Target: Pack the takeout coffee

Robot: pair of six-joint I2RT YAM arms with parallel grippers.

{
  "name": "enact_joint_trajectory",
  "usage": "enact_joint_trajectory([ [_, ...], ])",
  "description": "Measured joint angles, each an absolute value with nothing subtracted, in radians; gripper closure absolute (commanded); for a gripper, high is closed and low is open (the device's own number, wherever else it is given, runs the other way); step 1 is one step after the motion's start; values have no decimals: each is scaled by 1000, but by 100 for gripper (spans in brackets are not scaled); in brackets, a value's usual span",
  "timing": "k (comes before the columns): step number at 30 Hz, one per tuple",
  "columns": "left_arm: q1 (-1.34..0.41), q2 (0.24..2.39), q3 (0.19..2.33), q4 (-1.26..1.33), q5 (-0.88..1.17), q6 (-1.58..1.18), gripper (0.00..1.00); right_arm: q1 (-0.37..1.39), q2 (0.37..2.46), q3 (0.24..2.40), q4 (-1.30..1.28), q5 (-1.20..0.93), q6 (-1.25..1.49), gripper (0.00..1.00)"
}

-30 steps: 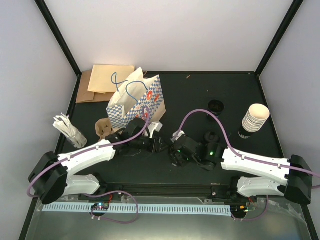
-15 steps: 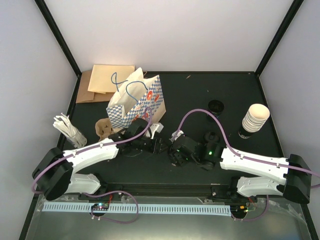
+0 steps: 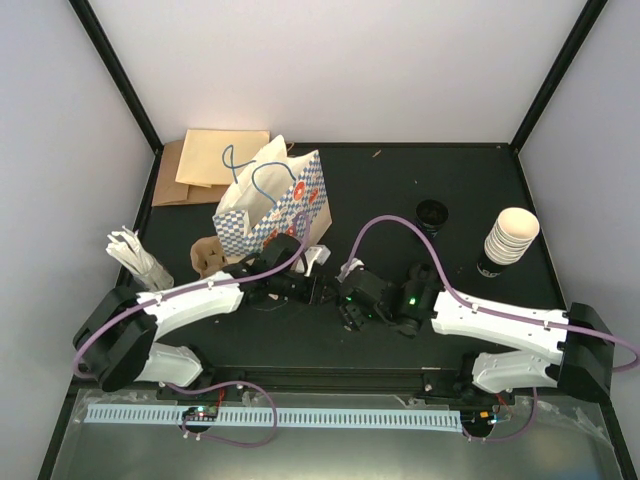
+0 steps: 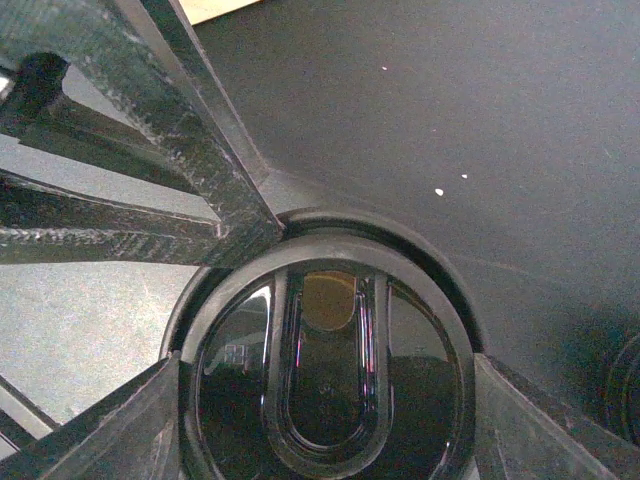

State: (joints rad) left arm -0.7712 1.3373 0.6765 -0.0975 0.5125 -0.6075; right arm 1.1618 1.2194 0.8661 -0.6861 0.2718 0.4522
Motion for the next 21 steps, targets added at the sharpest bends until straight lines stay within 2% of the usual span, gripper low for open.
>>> enact_joint_trajectory([
  [10, -772, 1360, 670, -68, 522, -641, 71, 1161, 1231, 871, -696, 275, 456, 39],
  [21, -780, 1321, 671, -113, 467, -648, 66, 1158, 1211, 835, -637, 257, 472, 41],
])
